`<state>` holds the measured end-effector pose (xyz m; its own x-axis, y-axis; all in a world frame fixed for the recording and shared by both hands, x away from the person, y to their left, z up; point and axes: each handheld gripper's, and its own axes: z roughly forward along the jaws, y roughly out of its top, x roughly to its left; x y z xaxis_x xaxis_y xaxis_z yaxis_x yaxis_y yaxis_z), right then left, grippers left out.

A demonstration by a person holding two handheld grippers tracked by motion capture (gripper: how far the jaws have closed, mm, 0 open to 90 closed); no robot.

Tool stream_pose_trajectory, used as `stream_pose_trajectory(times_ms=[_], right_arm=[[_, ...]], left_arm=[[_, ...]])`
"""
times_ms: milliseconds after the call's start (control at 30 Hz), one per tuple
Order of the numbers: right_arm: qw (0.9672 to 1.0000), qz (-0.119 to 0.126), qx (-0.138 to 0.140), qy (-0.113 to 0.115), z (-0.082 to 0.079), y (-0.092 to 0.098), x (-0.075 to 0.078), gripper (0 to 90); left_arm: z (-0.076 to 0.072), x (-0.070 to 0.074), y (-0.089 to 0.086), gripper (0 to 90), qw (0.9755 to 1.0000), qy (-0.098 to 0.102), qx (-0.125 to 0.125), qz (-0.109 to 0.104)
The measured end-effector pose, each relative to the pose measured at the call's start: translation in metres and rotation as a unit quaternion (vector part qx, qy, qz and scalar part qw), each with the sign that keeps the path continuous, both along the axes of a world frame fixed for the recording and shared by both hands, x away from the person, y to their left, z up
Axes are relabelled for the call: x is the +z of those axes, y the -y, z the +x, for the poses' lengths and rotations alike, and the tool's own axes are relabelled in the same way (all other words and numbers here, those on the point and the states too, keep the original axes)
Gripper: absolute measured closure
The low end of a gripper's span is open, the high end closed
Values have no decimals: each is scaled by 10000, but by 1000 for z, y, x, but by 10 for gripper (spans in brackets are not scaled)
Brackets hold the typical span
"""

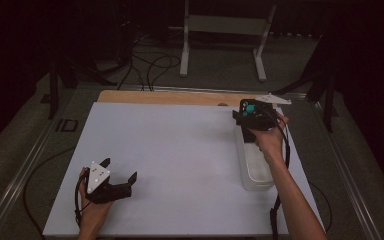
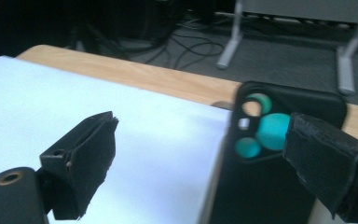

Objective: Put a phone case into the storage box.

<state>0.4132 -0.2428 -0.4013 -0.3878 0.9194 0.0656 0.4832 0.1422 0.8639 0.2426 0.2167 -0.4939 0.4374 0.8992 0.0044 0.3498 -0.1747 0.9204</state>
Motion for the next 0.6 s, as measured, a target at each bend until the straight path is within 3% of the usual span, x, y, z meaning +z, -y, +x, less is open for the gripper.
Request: stream_pose_trajectory(times_ms=[200, 333, 600], right_arm=[[9984, -54, 546, 152, -25, -9, -1, 94], [9963, 39, 838, 206, -42, -10, -4, 94], [9924, 255, 1129, 420, -83, -10, -13, 94]], left_arm=[[1, 3, -4, 6, 10000, -72, -37, 45], [0, 6, -7, 5, 9999, -91, -44, 13], [-1, 10, -13, 5, 9999, -95, -59, -52]])
